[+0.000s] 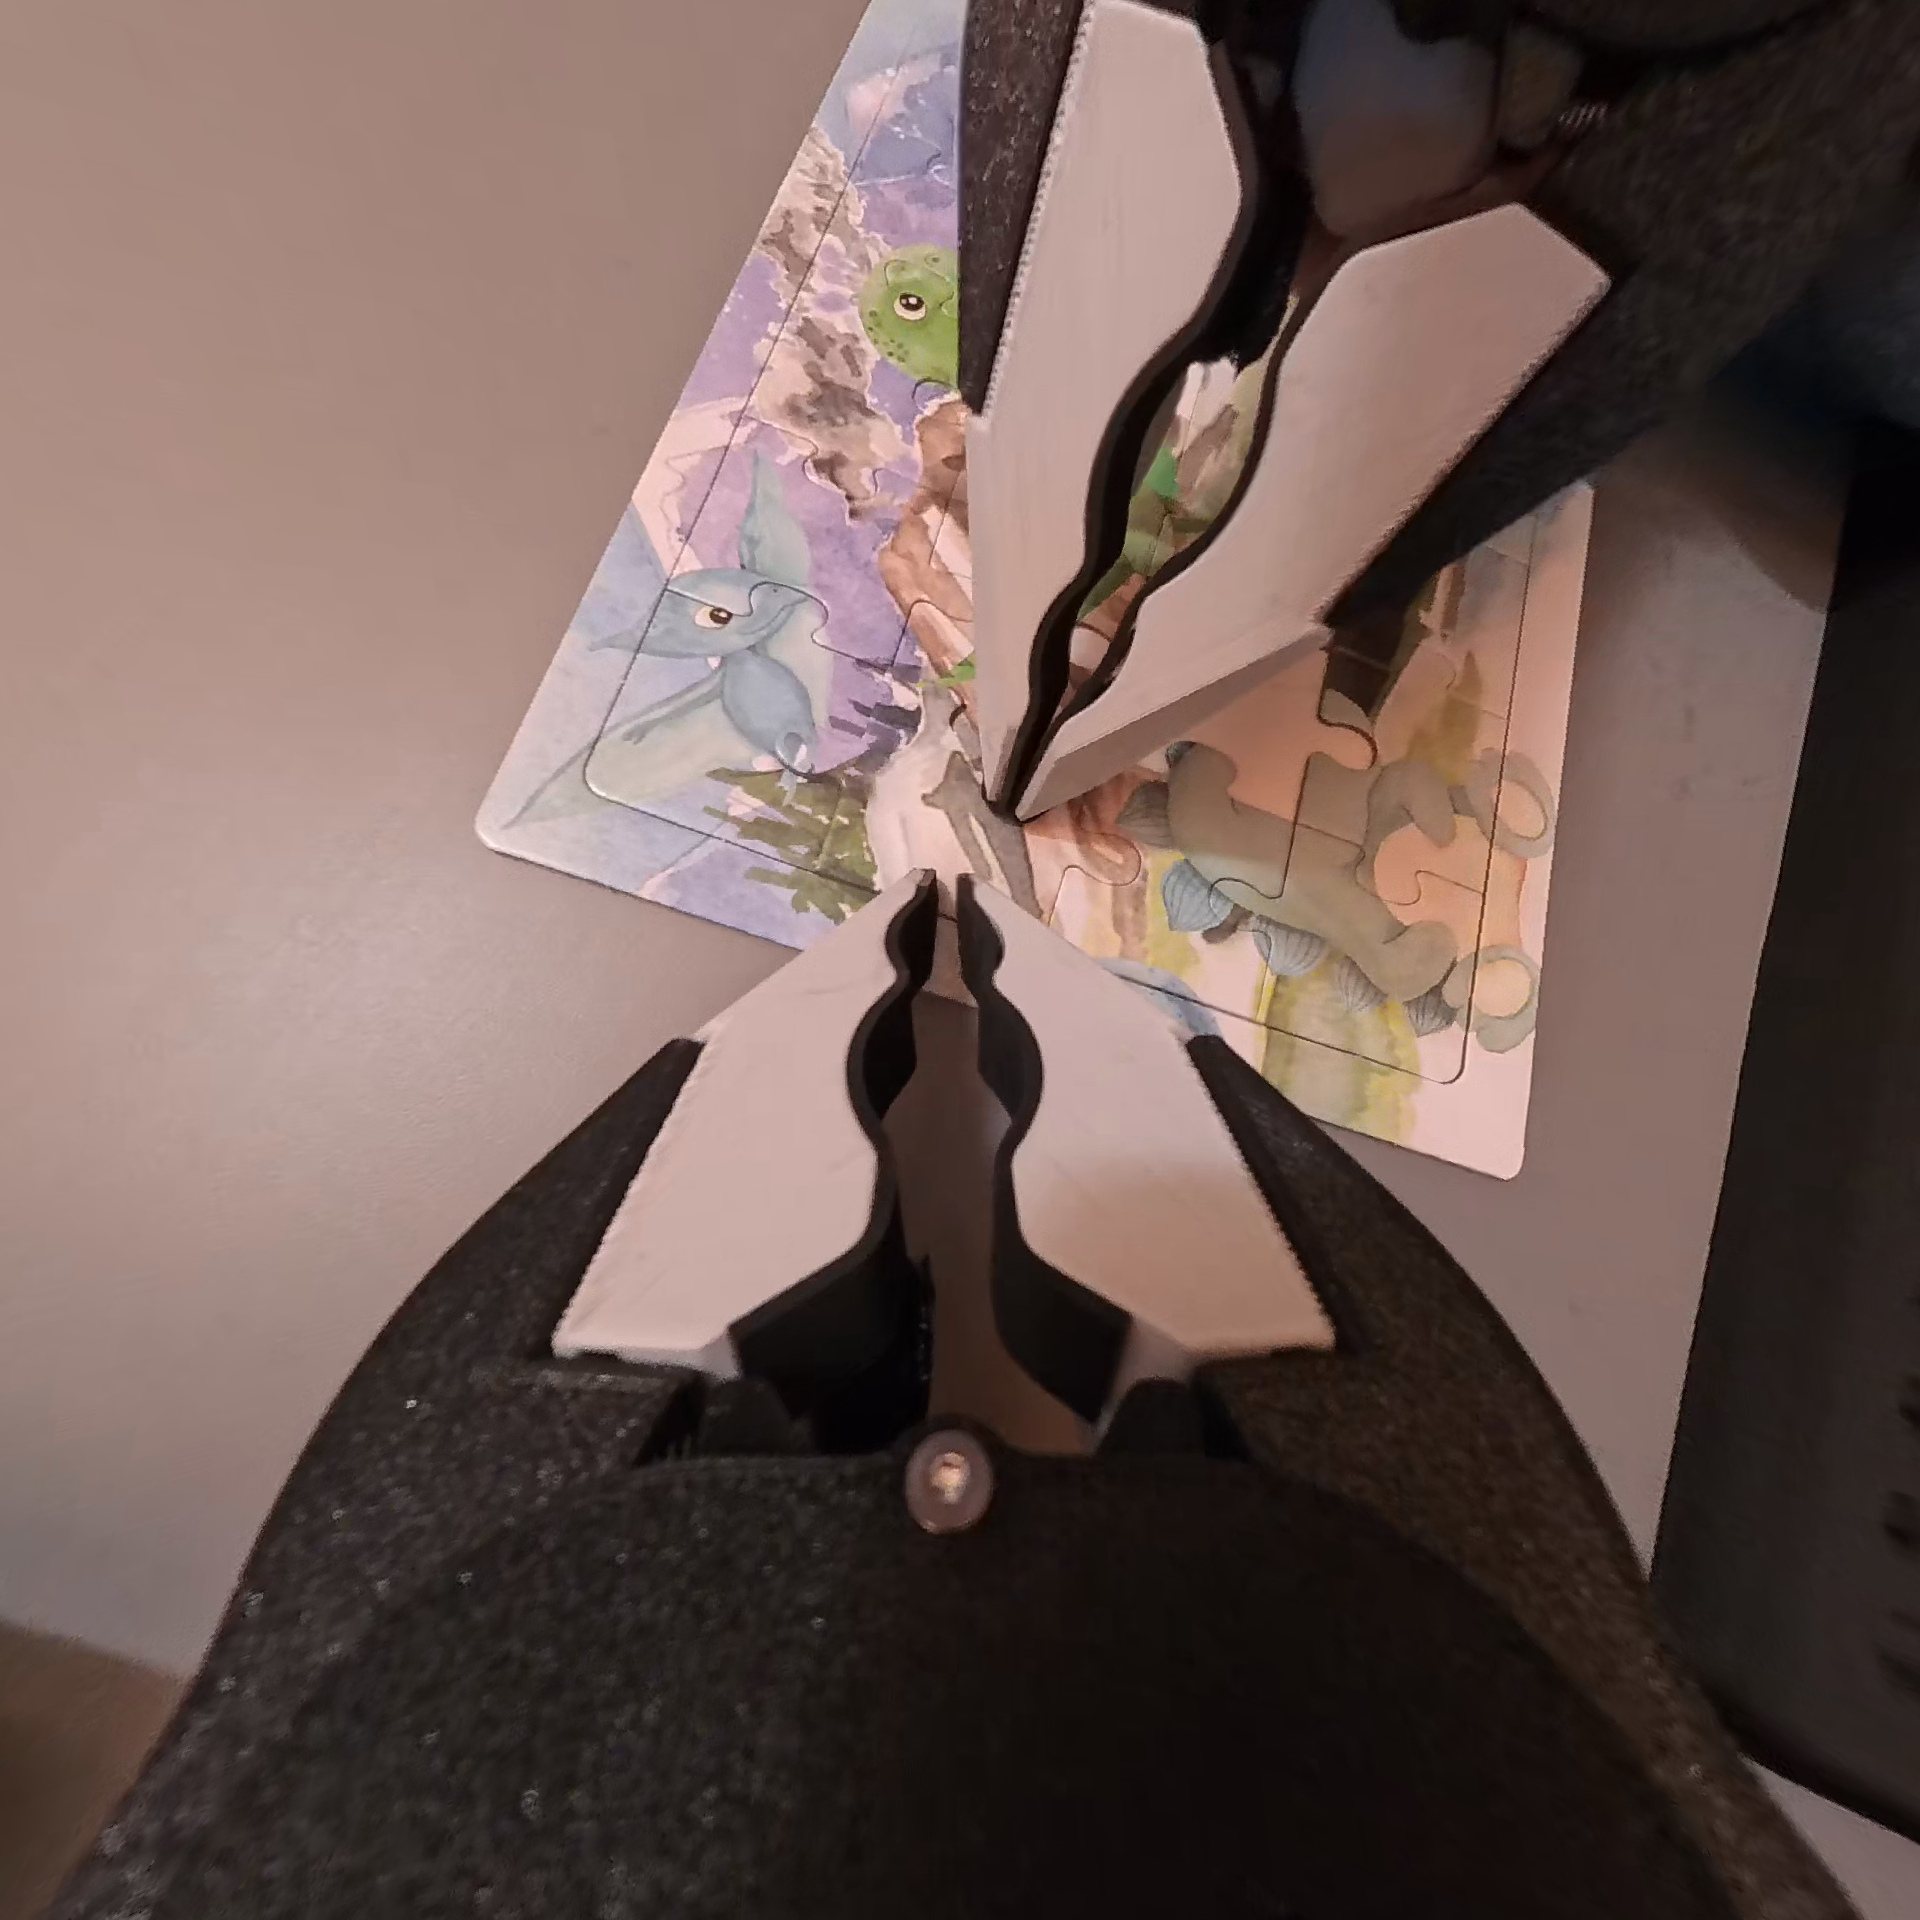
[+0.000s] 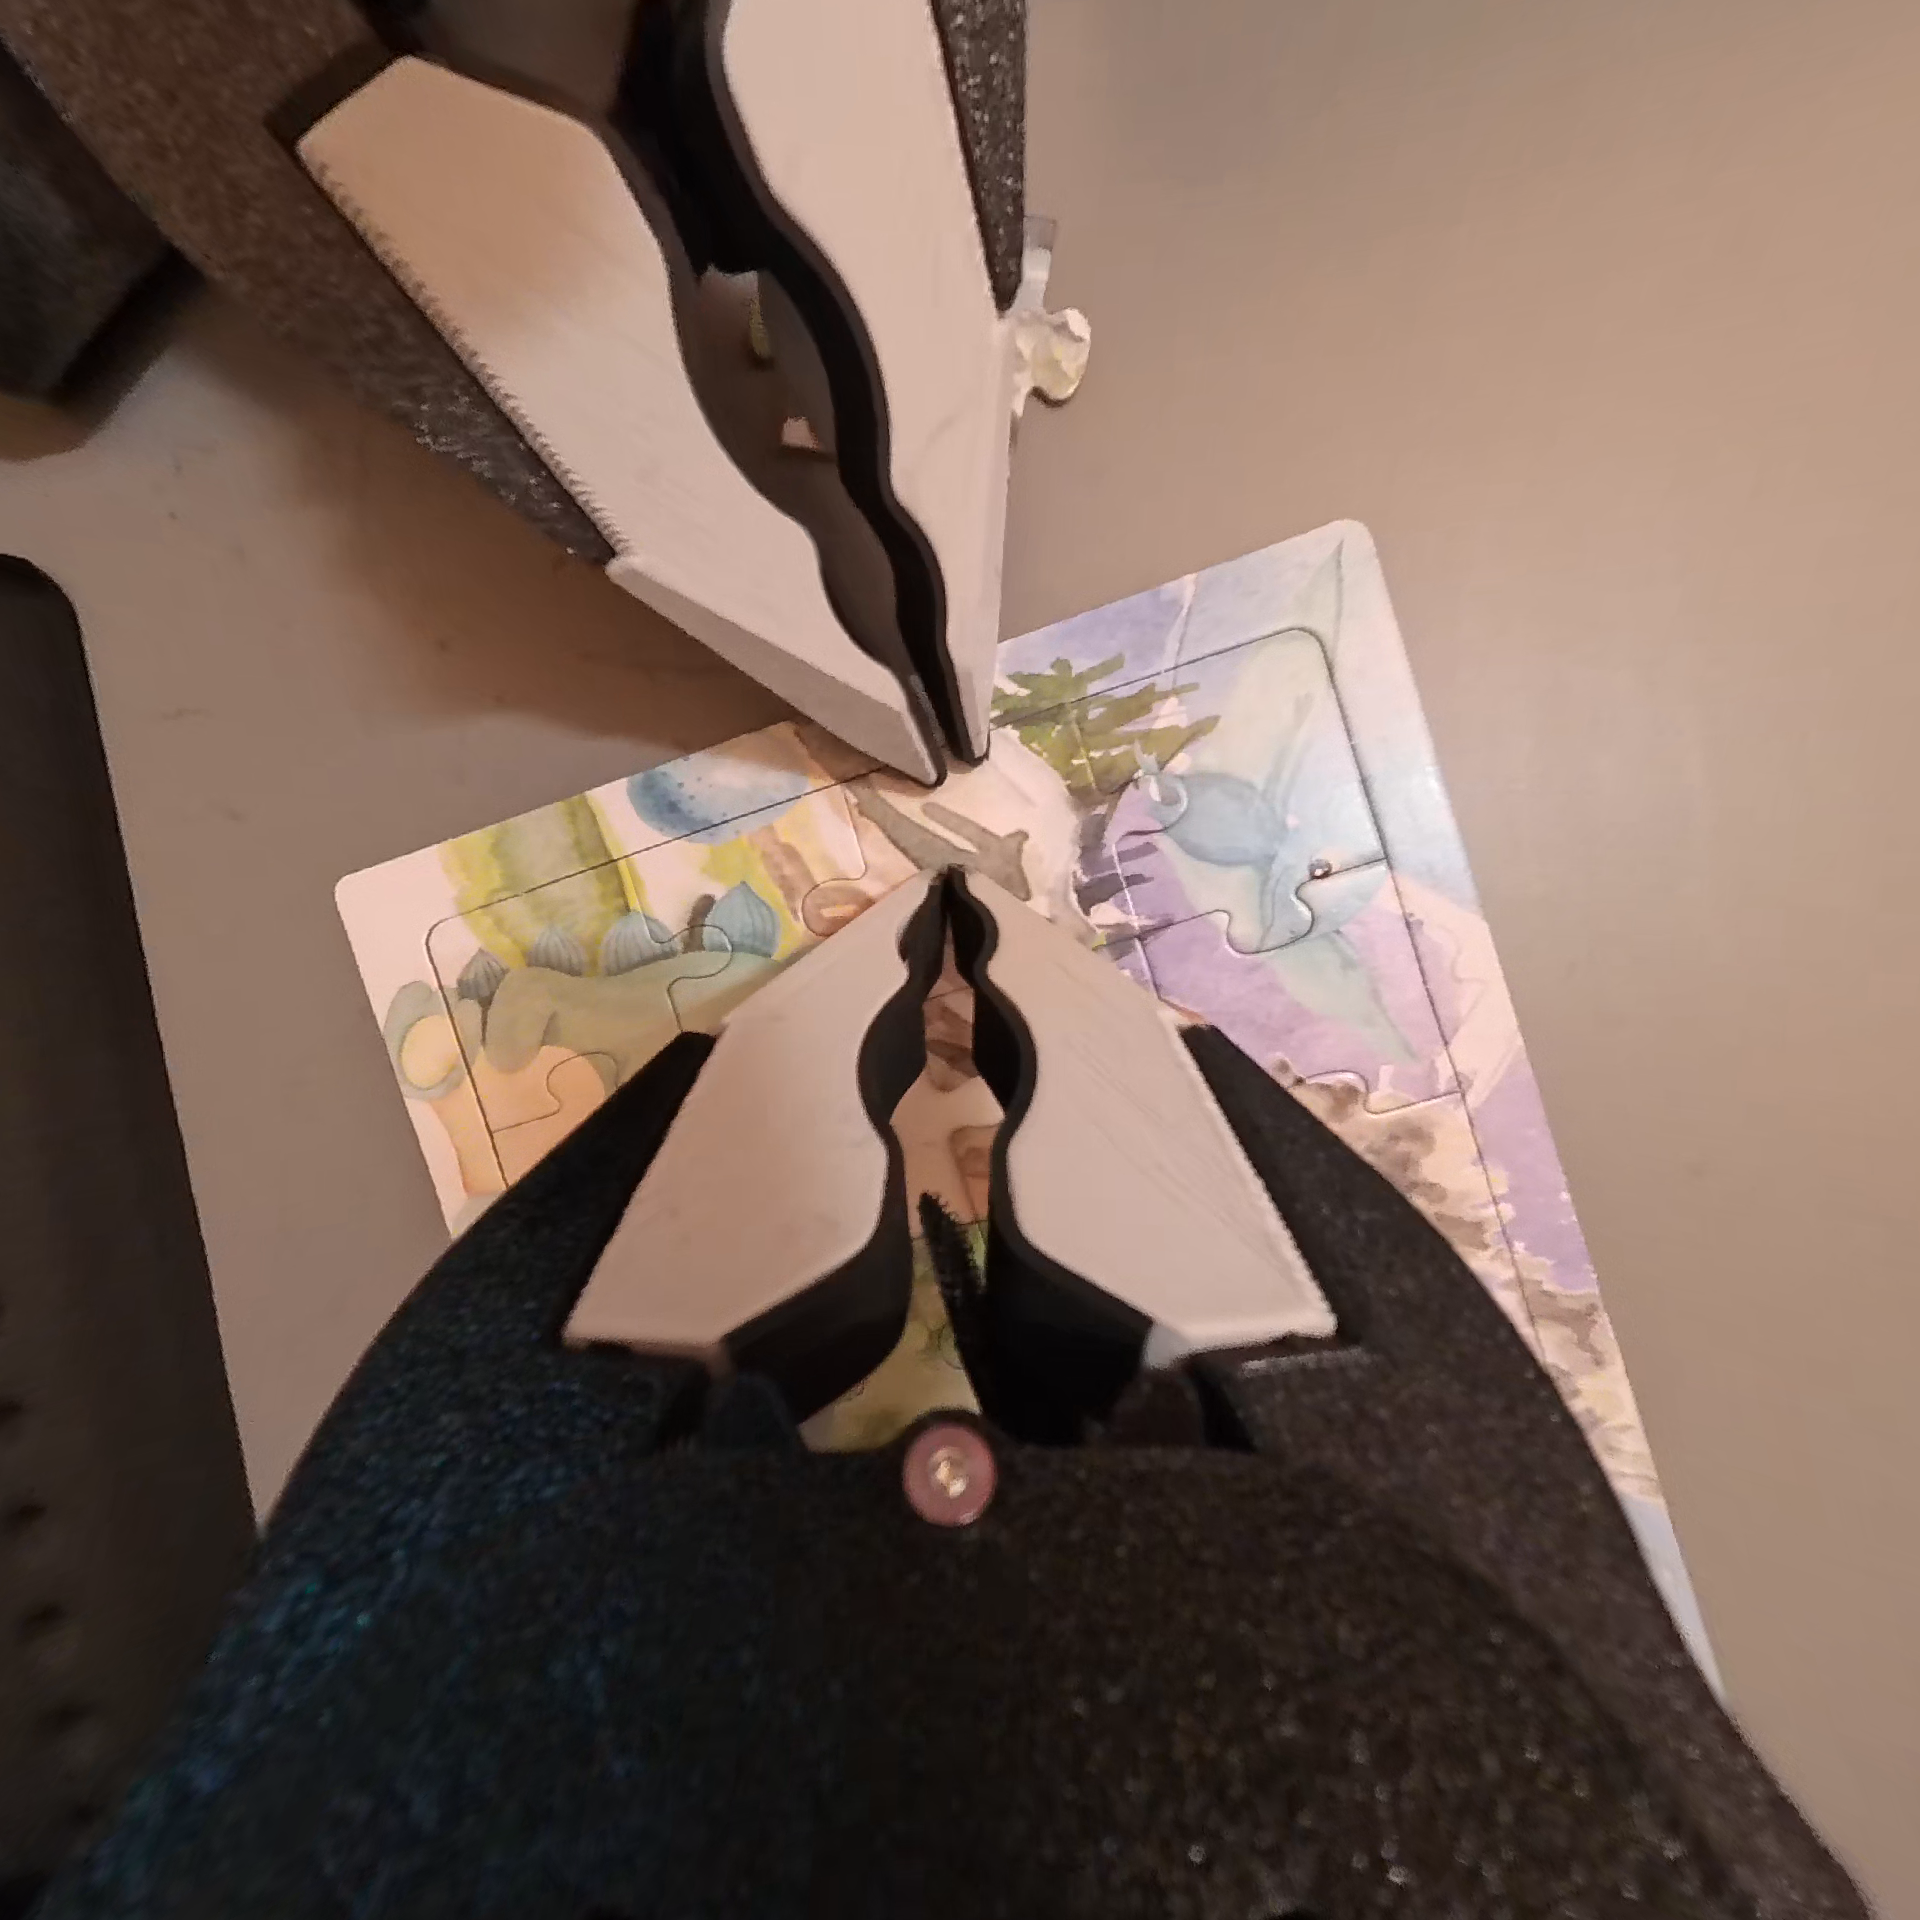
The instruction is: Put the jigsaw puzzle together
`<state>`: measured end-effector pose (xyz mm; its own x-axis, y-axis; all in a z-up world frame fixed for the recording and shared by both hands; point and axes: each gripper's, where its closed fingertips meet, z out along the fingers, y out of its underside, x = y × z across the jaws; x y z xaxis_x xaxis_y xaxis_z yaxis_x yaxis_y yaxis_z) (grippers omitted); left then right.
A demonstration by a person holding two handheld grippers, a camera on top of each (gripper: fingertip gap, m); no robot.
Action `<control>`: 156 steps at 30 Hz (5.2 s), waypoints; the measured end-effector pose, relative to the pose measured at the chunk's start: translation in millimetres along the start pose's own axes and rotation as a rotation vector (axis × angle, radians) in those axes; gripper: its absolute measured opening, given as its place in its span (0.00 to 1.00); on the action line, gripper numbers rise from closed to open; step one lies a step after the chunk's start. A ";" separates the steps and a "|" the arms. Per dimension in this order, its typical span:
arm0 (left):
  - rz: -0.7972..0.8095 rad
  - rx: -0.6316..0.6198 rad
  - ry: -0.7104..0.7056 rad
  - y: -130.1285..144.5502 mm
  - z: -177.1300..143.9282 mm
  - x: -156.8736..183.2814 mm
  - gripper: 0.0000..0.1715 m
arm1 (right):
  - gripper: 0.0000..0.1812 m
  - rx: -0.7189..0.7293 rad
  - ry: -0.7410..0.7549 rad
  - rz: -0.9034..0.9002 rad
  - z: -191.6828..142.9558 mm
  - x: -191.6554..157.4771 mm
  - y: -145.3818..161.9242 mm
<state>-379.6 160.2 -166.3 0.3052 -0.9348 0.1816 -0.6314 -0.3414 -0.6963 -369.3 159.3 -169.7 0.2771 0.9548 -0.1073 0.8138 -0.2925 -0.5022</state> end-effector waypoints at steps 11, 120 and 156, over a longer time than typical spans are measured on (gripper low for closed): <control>-0.009 0.037 -0.045 -6.3 6.1 -5.3 0.00 | 0.00 0.113 0.043 0.045 -15.5 15.3 -13.6; 0.422 -0.071 0.172 -91.5 103.8 42.6 0.28 | 0.01 0.432 0.516 0.447 -121.3 17.7 145.9; 0.199 0.076 -0.075 -66.3 47.4 24.6 0.00 | 0.00 0.242 0.434 0.432 -87.1 52.4 120.2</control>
<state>-296.5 164.5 -148.6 0.2341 -0.9721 -0.0150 -0.6297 -0.1399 -0.7642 -212.4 169.7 -161.0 0.7751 0.6317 -0.0121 0.4593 -0.5765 -0.6758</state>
